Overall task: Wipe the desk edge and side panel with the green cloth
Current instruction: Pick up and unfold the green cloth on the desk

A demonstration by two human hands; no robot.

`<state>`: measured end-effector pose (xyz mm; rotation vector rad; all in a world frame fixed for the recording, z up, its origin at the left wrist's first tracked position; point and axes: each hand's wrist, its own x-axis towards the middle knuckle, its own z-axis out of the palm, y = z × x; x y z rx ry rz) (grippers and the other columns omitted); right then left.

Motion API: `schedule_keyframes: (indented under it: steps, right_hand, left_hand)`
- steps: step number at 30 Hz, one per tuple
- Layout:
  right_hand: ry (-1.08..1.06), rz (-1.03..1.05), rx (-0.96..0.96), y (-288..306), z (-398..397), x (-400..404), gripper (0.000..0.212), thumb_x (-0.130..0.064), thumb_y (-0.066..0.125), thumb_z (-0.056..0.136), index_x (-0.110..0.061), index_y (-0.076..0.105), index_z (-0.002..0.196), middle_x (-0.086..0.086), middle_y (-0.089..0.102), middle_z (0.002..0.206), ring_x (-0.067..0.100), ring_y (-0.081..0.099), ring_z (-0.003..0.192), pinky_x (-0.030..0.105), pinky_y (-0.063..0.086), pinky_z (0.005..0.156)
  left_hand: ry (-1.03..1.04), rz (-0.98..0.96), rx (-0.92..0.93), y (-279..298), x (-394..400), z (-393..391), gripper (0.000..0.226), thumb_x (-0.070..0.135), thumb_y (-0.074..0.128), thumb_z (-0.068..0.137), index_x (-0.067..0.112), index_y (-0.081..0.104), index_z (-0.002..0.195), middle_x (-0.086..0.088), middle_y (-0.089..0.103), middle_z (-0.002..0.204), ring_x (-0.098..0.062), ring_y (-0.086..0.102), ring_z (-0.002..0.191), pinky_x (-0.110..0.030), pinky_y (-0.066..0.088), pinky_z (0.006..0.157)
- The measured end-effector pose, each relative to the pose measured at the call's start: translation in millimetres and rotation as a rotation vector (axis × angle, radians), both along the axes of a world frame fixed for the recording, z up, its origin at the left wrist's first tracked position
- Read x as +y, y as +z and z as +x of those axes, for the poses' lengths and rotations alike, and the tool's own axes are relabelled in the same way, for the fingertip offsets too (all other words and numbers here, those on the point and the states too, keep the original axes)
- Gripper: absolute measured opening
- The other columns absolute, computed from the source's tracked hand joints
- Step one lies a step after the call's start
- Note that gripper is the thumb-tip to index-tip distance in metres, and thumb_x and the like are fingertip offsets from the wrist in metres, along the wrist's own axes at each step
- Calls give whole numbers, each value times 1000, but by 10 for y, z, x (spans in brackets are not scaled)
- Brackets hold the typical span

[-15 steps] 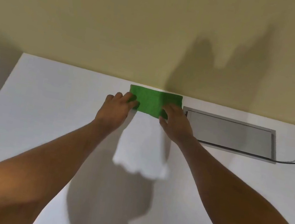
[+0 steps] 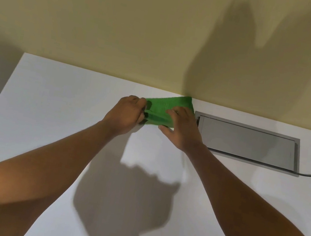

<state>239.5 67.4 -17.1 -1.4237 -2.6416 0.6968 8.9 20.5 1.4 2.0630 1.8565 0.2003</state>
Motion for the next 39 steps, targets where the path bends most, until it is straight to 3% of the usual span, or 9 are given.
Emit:
schedule_keyframes:
  steps: [5,10,15,18,22,25,28,33,39]
  right_hand:
    - [68,-188,240,217,-191,-165,33,-28,77,94,-8,67,118,9,71,107,27,67,94,47,57,82]
    - [120,-393,259,491,-372,-413,15,-30,73,98,-16,69,99,8,72,83,28,66,74,43,52,71]
    - [130,-684,314,759,-664,-818,19,-25,75,97,-38,68,85,-22,75,78,-7,69,70,7,47,65]
    - [38,-896,454,846,-810,-1136,11,-28,76,98,-23,77,107,-6,83,103,11,79,95,22,62,81]
    - [-146,-1098,570,949,-1093,-1559,29,-25,73,100,-11,73,125,12,81,117,33,78,110,41,66,89]
    - [-240,-1210,592,1006,-1317,-1854,34,-27,66,104,-9,68,133,19,76,127,41,72,121,53,62,101]
    - [-231,-1325,546,1035,-1543,-2123,39,-32,58,106,-11,66,138,22,71,136,42,69,127,56,56,109]
    - [-231,-1426,433,1056,-2055,-2562,43,-30,68,100,-8,68,137,17,73,135,28,75,118,37,65,92]
    - [-111,-1333,374,1079,-2874,-2994,39,-20,61,106,-7,62,143,17,71,140,34,67,132,42,59,107]
  left_hand:
    - [160,-140,-513,350,-250,114,11,26,45,94,16,49,91,3,54,66,-15,43,57,-30,35,57]
    - [496,-265,-864,627,-653,-39,14,18,55,97,10,63,88,-8,60,75,-19,53,68,-32,44,67]
    - [729,-589,-1281,705,-1364,-440,49,65,59,93,21,78,105,-3,80,103,-21,76,90,-36,58,80]
    - [698,-751,-1514,560,-1984,-697,69,70,62,91,19,69,137,-12,70,139,-31,68,128,-40,60,99]
    - [738,-831,-1552,431,-2824,-946,83,63,84,76,14,65,139,-14,69,140,-33,66,130,-51,57,105]
    - [760,-688,-1851,381,-3354,-1062,63,28,83,88,6,61,144,-23,57,152,-36,60,136,-50,47,116]
    - [862,-468,-2129,399,-3778,-1168,59,12,82,86,3,62,141,-25,61,146,-37,65,129,-47,57,106]
    - [1284,-326,-1958,494,-4326,-1485,47,26,82,80,8,74,122,-19,77,123,-32,77,104,-42,63,86]
    - [1165,-55,-1844,683,-4816,-2156,33,2,58,99,-4,66,130,-25,74,120,-32,77,92,-35,65,76]
